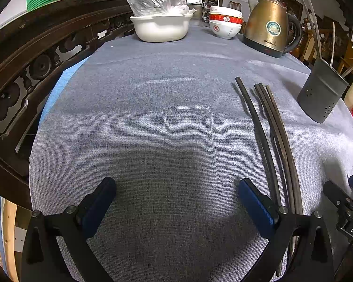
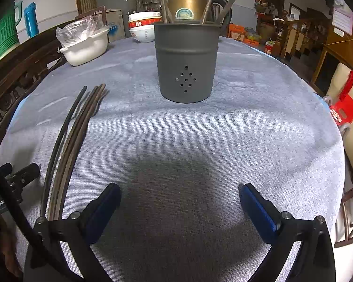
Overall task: Organize utensils
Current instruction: 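Move both open tools back toward the remaining chopsticks, then lower the right tool onto the chopstick row and grasp one dark chopstick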
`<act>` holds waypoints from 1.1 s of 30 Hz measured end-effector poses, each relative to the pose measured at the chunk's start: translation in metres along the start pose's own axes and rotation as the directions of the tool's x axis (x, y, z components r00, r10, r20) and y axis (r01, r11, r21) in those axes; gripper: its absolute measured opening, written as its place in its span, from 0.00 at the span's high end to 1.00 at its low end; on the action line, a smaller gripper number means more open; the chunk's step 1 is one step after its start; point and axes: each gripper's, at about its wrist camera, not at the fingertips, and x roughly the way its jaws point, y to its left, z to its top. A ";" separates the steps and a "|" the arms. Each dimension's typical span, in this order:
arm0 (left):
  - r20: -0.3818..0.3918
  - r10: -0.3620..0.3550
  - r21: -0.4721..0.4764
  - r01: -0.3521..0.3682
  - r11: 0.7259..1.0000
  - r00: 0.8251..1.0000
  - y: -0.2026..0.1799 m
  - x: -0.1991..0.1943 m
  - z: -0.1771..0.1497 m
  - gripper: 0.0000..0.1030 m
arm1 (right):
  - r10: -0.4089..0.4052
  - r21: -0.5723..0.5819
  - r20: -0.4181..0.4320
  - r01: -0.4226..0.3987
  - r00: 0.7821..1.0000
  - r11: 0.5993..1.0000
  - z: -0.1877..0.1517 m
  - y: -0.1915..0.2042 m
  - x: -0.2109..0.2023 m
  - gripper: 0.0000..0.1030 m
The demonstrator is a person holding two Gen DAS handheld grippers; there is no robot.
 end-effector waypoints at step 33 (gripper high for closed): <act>0.013 -0.013 -0.038 0.014 0.999 1.000 0.002 -0.006 -0.003 0.00 | 0.396 0.150 -0.046 -0.385 0.917 0.911 0.041 -0.011 -0.011 0.11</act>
